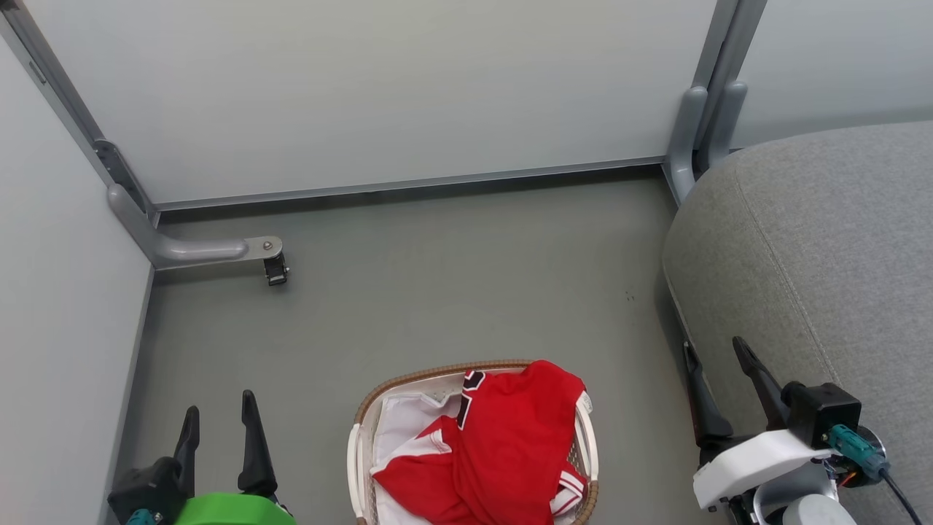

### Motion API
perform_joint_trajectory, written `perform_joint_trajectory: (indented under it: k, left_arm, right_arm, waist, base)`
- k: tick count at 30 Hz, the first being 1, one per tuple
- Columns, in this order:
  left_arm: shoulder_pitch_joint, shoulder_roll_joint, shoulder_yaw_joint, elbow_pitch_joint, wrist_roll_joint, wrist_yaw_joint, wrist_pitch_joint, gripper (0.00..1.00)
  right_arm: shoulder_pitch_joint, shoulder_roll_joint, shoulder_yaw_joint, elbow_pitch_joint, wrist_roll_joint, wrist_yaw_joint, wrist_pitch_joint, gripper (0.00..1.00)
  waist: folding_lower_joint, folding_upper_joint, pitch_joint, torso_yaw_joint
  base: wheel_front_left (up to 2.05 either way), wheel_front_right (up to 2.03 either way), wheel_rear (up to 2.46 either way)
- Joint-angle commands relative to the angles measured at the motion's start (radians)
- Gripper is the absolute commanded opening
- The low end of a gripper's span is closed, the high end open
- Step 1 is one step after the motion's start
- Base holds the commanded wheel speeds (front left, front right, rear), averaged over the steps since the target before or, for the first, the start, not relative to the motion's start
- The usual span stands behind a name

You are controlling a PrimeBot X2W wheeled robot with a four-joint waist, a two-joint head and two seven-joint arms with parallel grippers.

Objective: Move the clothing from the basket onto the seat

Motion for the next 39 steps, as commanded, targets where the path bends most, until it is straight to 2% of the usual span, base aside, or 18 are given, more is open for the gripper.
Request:
perform_joint_trajectory:
  k: [1,27,39]
  left_arm:
    - [0.013,0.007,0.0,-0.002,0.025,0.006,-0.01,1.0]
    - [0.029,0.009,-0.022,0.044,0.167,0.017,-0.059,1.0]
    - [0.025,0.009,-0.024,0.054,0.161,0.017,-0.058,1.0]
  right_arm:
    - [0.003,-0.005,0.003,-0.003,-0.028,0.0,-0.01,1.0]
    - [0.01,-0.008,0.017,-0.014,-0.22,0.0,-0.058,1.0]
    - [0.012,-0.008,0.017,-0.018,-0.217,0.0,-0.059,1.0]
  waist:
    - [0.0,0.0,0.0,0.0]
    - [0.0,0.0,0.002,0.004]
    - [0.0,0.0,0.003,0.005]
  base:
    - [0.0,0.0,0.0]
    - [0.0,0.0,0.0]
    - [0.0,0.0,0.0]
